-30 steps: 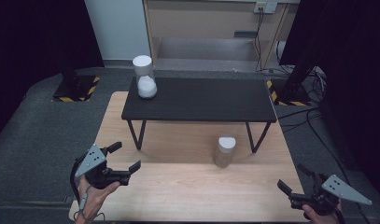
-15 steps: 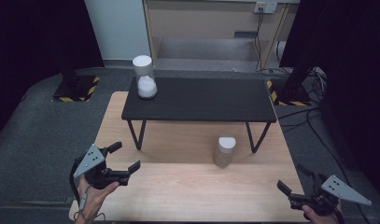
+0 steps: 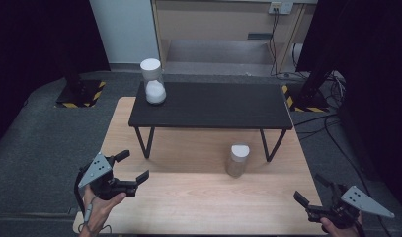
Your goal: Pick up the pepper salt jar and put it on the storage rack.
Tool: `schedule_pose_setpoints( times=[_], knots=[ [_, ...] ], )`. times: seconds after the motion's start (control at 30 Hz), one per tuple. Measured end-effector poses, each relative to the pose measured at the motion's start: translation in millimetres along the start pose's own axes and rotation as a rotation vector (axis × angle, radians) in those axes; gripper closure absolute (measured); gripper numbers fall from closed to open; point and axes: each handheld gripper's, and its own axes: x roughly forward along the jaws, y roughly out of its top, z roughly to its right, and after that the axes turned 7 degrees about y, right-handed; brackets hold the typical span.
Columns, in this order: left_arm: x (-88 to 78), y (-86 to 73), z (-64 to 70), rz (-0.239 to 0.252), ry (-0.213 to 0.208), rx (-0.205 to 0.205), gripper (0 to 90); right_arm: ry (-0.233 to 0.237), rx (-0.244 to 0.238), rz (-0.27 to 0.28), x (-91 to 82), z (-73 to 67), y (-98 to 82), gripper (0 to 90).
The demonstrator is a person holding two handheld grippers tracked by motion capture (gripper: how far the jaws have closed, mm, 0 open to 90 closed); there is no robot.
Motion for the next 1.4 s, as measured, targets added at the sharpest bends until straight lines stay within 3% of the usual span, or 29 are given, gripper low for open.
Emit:
schedule_pose_setpoints(
  times=[0.33,0.6,1.03,1.17,1.4],
  knots=[
    [2.7,1.5,-1.2,-0.016,-0.007,0.013,1.3,0.028,0.003,0.014,-1.0,1.9,4.5,1.2],
    [2.8,1.2,-1.4,-0.012,-0.011,0.01,1.3,0.044,-0.013,0.012,-3.6,3.5,20.8,1.2],
    [4.3,1.4,-1.1,-0.014,-0.024,0.011,1.3,0.047,-0.051,-0.02,-8.8,8.9,67.7,1.4],
    [4.7,1.3,-1.0,-0.014,-0.025,0.012,1.3,0.054,-0.079,-0.048,-3.3,8.9,85.0,1.6],
    [4.6,1.2,-1.4,-0.014,-0.024,0.011,1.3,0.076,-0.078,-0.094,13.9,11.1,103.4,2.0]
  ],
)
